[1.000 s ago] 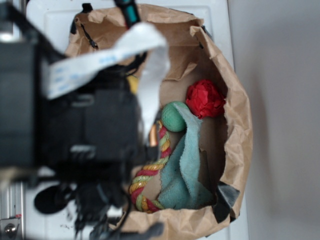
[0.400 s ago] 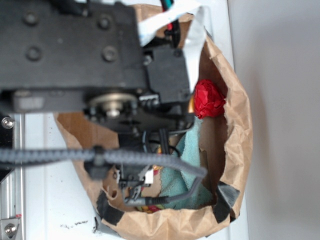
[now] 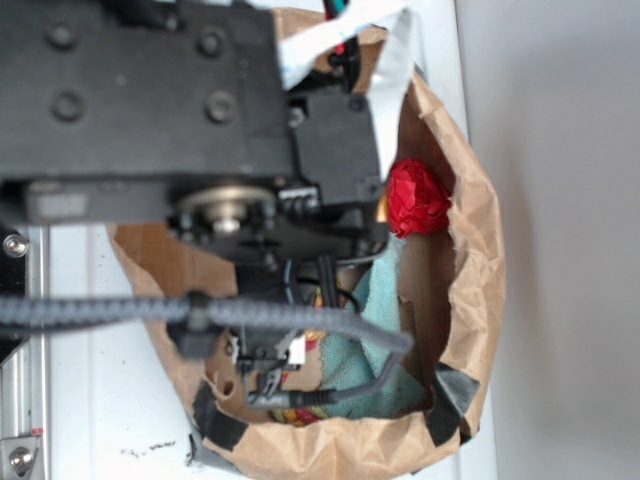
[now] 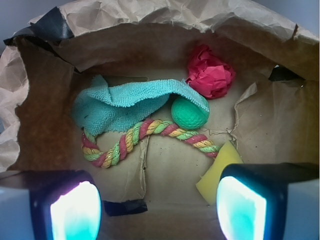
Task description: Grab the green ball.
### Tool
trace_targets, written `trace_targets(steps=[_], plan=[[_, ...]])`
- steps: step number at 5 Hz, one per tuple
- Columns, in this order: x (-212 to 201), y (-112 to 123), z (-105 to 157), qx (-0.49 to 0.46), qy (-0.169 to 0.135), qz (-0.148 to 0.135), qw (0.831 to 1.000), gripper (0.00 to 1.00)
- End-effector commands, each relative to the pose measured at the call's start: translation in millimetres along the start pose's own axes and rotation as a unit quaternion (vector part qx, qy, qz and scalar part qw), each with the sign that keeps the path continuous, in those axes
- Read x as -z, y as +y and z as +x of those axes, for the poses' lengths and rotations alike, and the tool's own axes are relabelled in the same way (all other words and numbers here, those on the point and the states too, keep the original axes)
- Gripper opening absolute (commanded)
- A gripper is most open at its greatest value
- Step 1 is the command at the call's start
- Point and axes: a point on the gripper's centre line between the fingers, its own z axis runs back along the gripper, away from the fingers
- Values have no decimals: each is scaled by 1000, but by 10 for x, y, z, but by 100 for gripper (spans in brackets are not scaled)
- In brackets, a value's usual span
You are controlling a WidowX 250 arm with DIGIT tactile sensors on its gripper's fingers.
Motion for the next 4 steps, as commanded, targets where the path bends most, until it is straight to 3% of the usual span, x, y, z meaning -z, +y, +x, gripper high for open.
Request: trace_targets(steps=[1, 4], plan=[[99, 97, 122, 40, -29, -14, 999, 100], [790, 421, 178, 70, 3, 38, 997, 100]])
